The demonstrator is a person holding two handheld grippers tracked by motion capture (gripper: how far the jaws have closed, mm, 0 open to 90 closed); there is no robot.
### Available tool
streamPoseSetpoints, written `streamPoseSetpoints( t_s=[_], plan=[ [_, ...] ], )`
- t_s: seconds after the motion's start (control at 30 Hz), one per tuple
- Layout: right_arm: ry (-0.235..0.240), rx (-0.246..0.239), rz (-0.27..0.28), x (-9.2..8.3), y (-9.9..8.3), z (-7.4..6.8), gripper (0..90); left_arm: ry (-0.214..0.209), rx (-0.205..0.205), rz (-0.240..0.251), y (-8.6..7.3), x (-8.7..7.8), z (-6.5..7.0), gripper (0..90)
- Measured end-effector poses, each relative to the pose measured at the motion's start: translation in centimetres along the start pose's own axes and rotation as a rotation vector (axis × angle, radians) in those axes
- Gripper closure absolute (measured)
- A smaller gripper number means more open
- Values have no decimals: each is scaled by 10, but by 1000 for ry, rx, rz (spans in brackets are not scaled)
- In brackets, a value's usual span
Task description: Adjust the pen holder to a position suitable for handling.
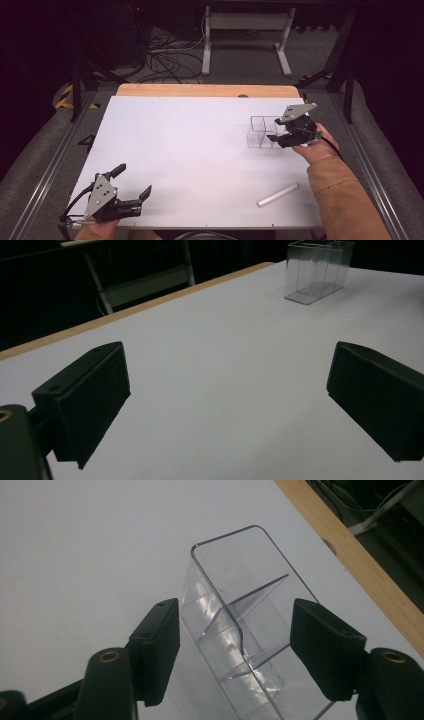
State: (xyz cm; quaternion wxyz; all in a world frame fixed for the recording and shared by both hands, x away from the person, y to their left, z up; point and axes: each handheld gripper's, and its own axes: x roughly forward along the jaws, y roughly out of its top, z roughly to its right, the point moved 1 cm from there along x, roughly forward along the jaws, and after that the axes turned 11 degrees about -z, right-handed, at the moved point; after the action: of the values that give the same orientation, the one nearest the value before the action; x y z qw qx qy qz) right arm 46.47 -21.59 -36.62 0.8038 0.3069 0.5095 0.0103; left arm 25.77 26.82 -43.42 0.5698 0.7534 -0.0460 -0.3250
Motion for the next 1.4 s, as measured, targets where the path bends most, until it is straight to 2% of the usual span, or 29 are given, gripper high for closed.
streamPoseSetpoints(
  t_s=[0.1,0.23,0.27,0.53,0.9,1.23,1.4],
  plan=[
    [-9,-26,-45,7,3,3,408,2,-1,0,0,-1,0,45],
    [-11,-18,-64,13,5,6,415,5,-2,-1,-1,-1,0,45],
    [-2,-37,-76,15,5,7,415,6,-2,-1,-1,-1,0,45],
    [13,-57,-158,34,6,9,458,3,-9,-3,-1,-1,0,45],
    [44,-60,-201,49,8,8,467,4,-13,-7,-2,0,-1,45],
    [58,-72,-251,59,8,2,566,0,-12,-9,-2,0,0,45],
    [55,-99,-274,63,8,-1,595,-3,-9,-12,-2,0,1,45]
  ],
)
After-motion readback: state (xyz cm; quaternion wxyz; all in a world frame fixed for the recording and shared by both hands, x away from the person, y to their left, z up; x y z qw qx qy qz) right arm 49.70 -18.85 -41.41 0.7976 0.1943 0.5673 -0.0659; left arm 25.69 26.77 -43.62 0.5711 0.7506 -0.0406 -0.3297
